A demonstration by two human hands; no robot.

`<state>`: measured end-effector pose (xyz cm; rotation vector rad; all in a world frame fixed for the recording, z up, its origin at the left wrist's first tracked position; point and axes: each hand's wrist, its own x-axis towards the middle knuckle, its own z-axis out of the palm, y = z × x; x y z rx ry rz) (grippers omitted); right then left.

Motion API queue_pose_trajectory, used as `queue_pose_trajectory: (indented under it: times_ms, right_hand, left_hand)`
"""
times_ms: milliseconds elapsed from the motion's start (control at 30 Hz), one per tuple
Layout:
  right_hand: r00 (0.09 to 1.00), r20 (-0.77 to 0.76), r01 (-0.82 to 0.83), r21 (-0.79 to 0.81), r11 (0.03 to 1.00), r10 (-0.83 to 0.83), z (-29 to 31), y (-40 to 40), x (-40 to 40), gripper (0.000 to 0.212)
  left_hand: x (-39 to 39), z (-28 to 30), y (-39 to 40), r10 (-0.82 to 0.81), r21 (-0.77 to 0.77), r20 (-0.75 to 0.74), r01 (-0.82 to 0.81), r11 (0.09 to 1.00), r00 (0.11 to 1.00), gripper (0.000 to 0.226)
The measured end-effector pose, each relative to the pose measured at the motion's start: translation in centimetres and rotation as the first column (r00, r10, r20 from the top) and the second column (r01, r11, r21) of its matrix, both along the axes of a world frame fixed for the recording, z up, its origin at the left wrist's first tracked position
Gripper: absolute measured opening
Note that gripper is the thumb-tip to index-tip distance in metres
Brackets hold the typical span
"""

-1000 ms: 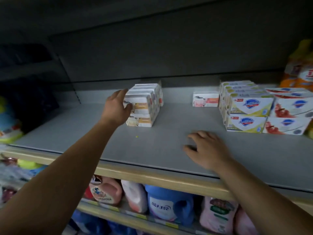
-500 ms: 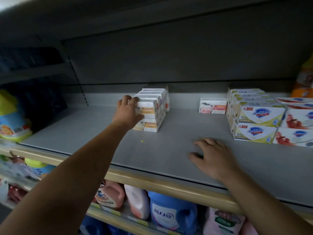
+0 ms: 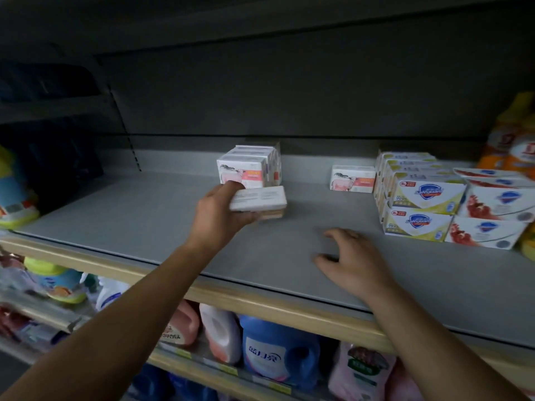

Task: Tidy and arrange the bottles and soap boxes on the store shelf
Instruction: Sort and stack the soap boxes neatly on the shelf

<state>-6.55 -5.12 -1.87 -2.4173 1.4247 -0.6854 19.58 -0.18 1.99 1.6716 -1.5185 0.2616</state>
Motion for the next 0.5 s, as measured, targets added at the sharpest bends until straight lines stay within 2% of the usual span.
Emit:
queue_pose_trajectory:
  times_ms: [100,167,200,267,300,333,433,500]
  right_hand:
    - [0.950,0.302,-0.081,0.015,0.997,0.073,0.3,0.4,-0.5,0.073]
    - [0.882,0.446,-0.180,0.022,0.983,0.151,0.5,0.9,-0.8,0.090]
    - [0.857,0.481,-0.227,0.029,0.974,0.185,0.6,1.1,-1.0,0.096]
    - [0.825,0.520,-0.286,0.047,0.957,0.221,0.6,1.3,-1.1,0.100]
    - [0.816,0.534,-0.288,0.046,0.957,0.220,0.5,1.3,-1.2,0.098]
    - [0.810,0.547,-0.281,0.047,0.959,0.211,0.6,1.2,-1.1,0.094]
    - [0.768,0.610,-0.315,0.094,0.944,0.196,0.5,1.0,-1.3,0.080]
    - [0.751,0.639,-0.321,0.134,0.938,0.166,0.5,0.8,-1.5,0.067]
  left_hand:
    - [-3.7,-0.7,0.7,-0.161,0.031,-0.337,0.182,0.983,0.927,0.053]
    - [-5.8,-1.3,0.5,-0.226,0.050,-0.483,0.284,0.958,0.846,0.045]
    - [-6.7,-1.6,0.3,-0.253,0.047,-0.565,0.337,0.940,0.786,0.041]
    - [-8.2,-2.1,0.1,-0.311,-0.024,-0.749,0.445,0.895,0.585,0.031]
    - [-8.6,-2.2,0.1,-0.318,-0.058,-0.808,0.470,0.881,0.496,0.030]
    - [-8.8,-2.3,0.1,-0.311,-0.072,-0.836,0.473,0.878,0.451,0.030]
    - [-8.5,-2.4,0.2,-0.299,-0.102,-0.868,0.448,0.888,0.396,0.027]
    - [-8.1,-2.3,0.4,-0.310,-0.140,-0.896,0.461,0.876,0.317,0.014]
